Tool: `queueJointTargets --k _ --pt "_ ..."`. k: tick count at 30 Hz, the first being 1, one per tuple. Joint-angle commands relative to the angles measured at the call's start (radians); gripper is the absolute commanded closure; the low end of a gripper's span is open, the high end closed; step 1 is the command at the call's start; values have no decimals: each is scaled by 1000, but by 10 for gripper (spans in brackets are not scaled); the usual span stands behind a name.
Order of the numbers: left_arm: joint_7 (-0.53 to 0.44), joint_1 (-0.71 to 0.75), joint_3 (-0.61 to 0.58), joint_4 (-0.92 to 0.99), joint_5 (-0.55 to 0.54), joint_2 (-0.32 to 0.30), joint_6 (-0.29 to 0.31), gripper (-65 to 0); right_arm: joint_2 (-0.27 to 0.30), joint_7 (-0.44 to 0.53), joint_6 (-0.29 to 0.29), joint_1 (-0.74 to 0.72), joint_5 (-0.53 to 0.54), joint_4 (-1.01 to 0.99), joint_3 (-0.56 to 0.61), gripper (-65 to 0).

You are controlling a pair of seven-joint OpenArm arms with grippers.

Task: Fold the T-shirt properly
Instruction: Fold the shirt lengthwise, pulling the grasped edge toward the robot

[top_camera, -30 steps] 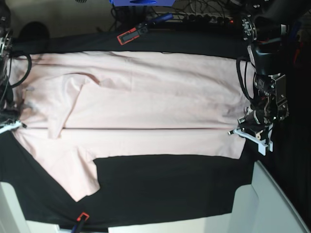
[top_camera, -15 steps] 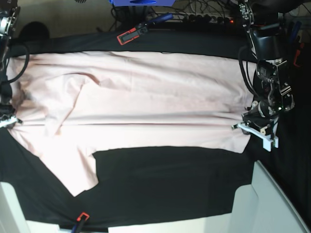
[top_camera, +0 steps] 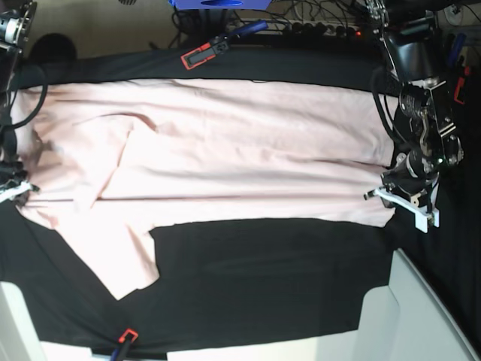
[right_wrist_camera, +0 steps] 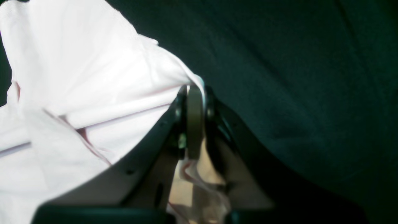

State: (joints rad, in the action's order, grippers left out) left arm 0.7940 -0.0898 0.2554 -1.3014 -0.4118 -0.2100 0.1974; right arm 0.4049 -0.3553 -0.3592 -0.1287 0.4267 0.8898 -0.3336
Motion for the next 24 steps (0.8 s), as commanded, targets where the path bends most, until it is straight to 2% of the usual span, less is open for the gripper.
queueJointTargets --k 1,4,6,11,15,24 --pt "-21 -9 6 -40 0 -18 -3 0 27 23 -1 -2 7 24 -8 0" --pt "-21 17 6 -74 1 -24 -3 0 25 23 -1 31 8 71 -9 0" --pt "-21 23 6 -83 1 -24 -3 0 24 14 -1 48 8 94 -52 0" --pt "-17 69 6 -86 11 -26 -3 0 2 -98 -7 60 1 98 -157 0" --pt "-15 130 0 -137 12 -26 -3 0 -5 -107 -8 111 1 136 -163 0" --pt "-15 253 0 -177 12 -26 -6 0 -56 -216 -1 154 1 197 -167 0"
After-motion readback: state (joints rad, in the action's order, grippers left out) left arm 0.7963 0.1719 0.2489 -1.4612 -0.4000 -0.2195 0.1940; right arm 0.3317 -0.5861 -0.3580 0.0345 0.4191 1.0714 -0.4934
